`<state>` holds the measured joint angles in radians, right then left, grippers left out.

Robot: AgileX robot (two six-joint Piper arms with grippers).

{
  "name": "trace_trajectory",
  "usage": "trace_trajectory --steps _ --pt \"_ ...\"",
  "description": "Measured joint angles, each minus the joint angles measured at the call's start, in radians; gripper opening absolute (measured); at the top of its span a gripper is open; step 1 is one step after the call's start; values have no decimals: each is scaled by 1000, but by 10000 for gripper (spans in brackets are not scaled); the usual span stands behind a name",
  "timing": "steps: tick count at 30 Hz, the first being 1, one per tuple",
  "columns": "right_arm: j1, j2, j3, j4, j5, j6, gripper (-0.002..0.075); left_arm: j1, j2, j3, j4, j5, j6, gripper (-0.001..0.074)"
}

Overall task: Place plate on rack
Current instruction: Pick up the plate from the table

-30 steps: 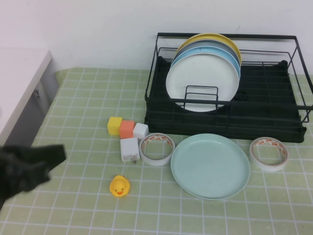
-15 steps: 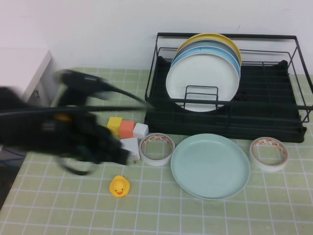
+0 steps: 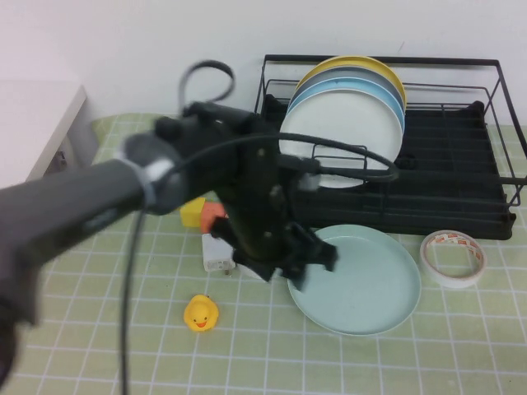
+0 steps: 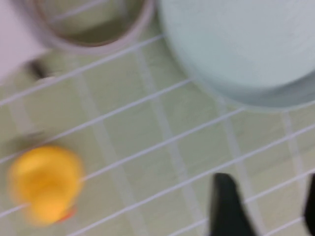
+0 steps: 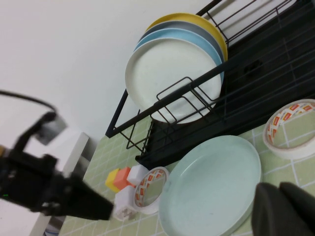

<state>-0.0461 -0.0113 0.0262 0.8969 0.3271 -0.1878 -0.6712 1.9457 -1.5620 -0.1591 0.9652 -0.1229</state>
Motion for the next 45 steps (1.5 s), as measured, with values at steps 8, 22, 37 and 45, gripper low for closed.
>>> trace_trajectory --steps 8,22,37,45 --pt "0 0 0 0 0 -11 11 0 191 -36 -111 -111 -44 509" --pt "0 0 0 0 6 -31 11 0 273 -44 -2 -320 -223 433" --pt "0 0 0 0 33 -31 11 10 313 -45 46 -374 -319 128" --pt "0 0 0 0 33 -35 11 12 319 -50 -6 -403 -325 15"
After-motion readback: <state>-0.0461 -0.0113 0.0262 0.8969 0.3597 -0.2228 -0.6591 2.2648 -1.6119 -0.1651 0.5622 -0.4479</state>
